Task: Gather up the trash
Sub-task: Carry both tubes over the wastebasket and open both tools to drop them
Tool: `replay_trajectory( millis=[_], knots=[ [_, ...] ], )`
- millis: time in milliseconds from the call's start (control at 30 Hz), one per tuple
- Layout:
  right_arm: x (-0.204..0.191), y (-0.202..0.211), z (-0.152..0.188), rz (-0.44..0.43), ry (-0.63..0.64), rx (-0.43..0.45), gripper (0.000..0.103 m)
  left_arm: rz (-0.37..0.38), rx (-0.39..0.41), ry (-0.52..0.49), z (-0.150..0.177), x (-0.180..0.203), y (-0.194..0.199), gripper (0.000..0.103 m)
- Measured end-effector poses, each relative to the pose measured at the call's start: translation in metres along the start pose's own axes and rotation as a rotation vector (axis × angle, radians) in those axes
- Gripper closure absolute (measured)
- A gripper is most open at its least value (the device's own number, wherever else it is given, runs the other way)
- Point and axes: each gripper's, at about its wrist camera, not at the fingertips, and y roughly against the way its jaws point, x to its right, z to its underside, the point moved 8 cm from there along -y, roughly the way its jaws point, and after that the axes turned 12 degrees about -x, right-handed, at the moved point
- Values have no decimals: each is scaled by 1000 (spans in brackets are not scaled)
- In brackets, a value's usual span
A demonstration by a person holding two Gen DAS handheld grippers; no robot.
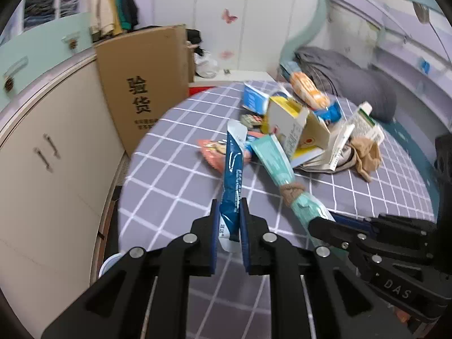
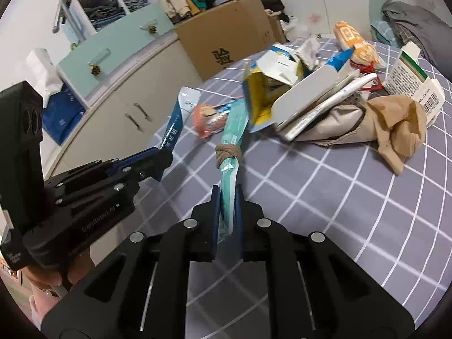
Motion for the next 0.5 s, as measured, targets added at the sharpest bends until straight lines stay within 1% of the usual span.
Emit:
replay_trajectory(
  millis=[100,267,500],
  knots=[
    [-15,5,3,-14,17,14,93,-24,22,41,8,-16,13,90],
    [-44,5,3,-45,47,23,93,-33,42,110,21,-44,30,90],
    [-102,-6,4,-90,129,7,93,-57,56,212,50,-98,53,90]
  ],
)
